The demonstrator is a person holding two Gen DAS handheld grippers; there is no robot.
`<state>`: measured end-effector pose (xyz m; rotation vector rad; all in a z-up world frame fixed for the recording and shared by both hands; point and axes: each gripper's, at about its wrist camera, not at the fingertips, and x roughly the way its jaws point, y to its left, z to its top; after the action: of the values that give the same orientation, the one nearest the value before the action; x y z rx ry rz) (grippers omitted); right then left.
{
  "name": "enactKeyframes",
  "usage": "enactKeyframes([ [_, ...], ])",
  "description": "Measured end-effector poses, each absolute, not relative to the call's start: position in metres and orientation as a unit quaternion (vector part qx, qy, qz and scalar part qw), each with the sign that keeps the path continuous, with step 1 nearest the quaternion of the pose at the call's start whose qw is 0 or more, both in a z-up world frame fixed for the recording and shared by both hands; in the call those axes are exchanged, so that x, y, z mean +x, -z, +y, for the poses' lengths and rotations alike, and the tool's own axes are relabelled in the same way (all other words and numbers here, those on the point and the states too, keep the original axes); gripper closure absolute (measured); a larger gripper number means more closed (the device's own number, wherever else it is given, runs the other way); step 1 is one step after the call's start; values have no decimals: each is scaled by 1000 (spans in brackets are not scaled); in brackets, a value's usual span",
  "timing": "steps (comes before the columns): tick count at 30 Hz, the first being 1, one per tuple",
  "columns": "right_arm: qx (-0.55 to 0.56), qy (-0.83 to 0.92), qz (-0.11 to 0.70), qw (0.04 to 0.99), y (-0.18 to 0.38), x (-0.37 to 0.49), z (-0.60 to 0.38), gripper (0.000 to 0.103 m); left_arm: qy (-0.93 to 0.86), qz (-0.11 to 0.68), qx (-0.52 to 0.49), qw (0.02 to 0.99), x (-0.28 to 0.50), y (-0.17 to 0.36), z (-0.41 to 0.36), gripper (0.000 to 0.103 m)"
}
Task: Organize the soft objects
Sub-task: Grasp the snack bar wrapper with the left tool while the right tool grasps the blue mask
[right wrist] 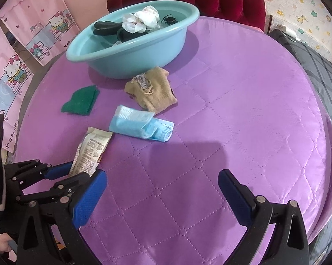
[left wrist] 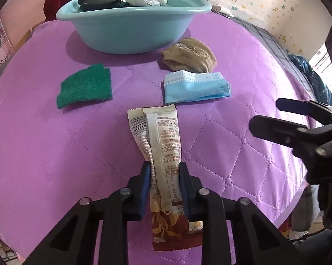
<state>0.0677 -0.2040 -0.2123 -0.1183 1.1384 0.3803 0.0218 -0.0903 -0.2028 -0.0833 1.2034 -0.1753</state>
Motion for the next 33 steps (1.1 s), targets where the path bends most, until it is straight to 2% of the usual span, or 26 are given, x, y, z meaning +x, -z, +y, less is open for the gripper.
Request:
enactKeyframes([
  [15,-58,-205,539,815,217,92,-177,0,64,553,-46,830,18,176,-58,80],
  [26,-91,-206,542,810,228,119,-145,1,74,547,-39,833,35,179,-44,79],
  [28,-96,-205,551,803,236,122,-139,10,75,547,-39,833,36,178,-40,79],
  [29,-100,-205,555,800,239,124,-136,38,75,548,-39,832,36,178,-39,79],
  [30,-100,-206,558,798,242,125,-134,53,76,548,-38,832,36,177,-37,79],
  [31,-99,-207,560,796,243,125,-132,59,77,548,-37,832,36,177,-37,79],
  [32,-98,-208,563,794,243,125,-130,70,78,549,-38,832,36,177,-36,79],
  [33,-98,-208,567,791,244,125,-128,89,79,549,-39,831,36,175,-34,79],
])
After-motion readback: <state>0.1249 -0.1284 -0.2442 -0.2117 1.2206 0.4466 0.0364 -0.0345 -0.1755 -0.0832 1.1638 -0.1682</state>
